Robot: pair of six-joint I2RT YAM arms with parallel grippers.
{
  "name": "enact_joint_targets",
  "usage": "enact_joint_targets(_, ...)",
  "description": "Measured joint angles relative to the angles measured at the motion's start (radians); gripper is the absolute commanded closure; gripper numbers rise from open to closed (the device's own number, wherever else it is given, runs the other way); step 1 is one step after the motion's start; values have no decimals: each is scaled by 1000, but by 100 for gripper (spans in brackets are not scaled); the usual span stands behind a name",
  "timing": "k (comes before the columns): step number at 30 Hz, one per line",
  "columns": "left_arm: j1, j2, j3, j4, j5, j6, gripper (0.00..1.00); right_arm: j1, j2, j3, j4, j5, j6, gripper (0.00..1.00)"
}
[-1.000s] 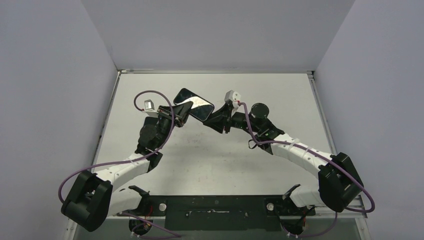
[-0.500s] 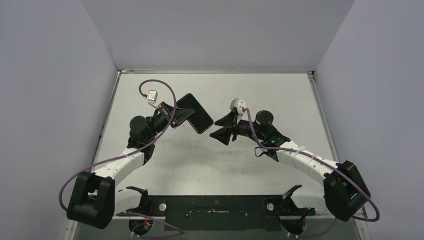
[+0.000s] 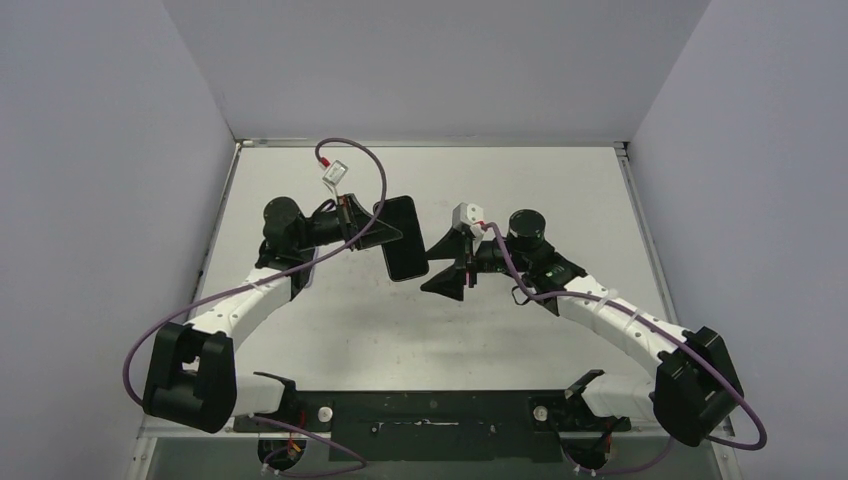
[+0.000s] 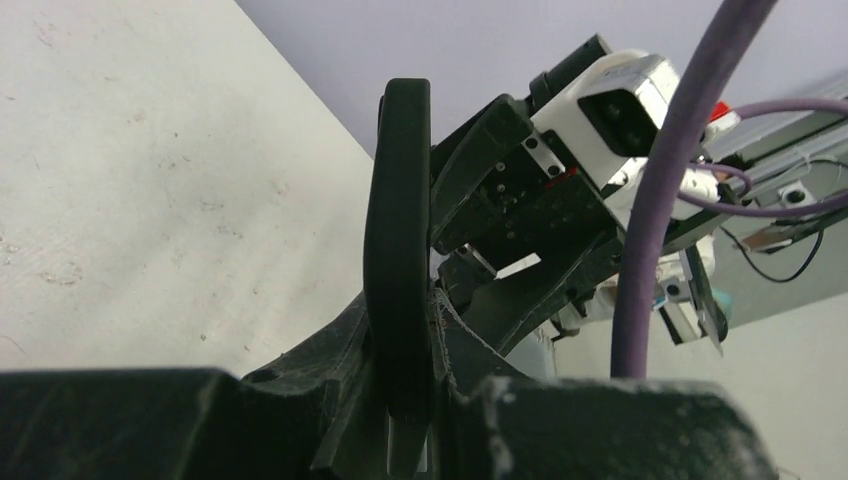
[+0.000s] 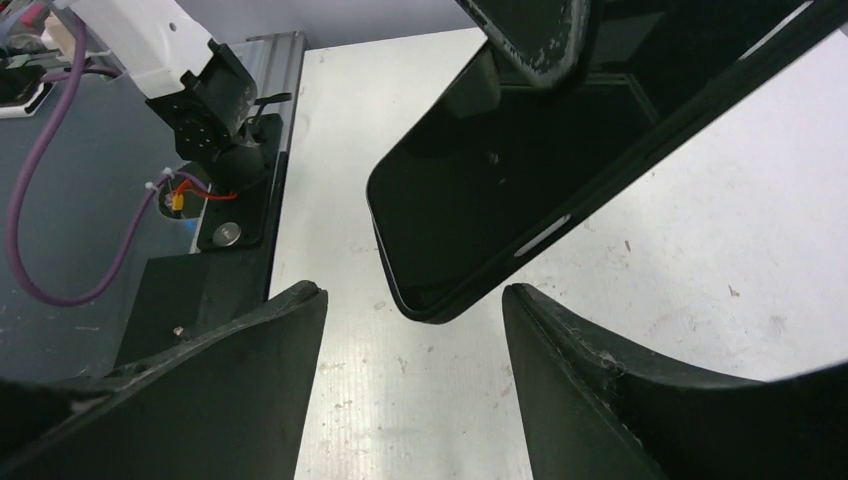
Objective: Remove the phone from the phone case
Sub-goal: Remove the phone case from the phone.
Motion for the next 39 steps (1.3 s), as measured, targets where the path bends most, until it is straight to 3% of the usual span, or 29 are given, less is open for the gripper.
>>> enact_joint_targets(10,0,14,73,-88,108,112,100,0,40,85,-126,-96,-81,54)
enact_joint_targets(18,0,23,77,-109,143,137,100,-6,97,135,-186,-153,-97,61)
enact_joint_targets(27,0,23,92,-117,179,157,100,-11,122,152,-220,-192,-104,100)
enact_joint_targets(39,-16,25,100,-114,168,85,100,9,141,179,-322,-205,-290,100)
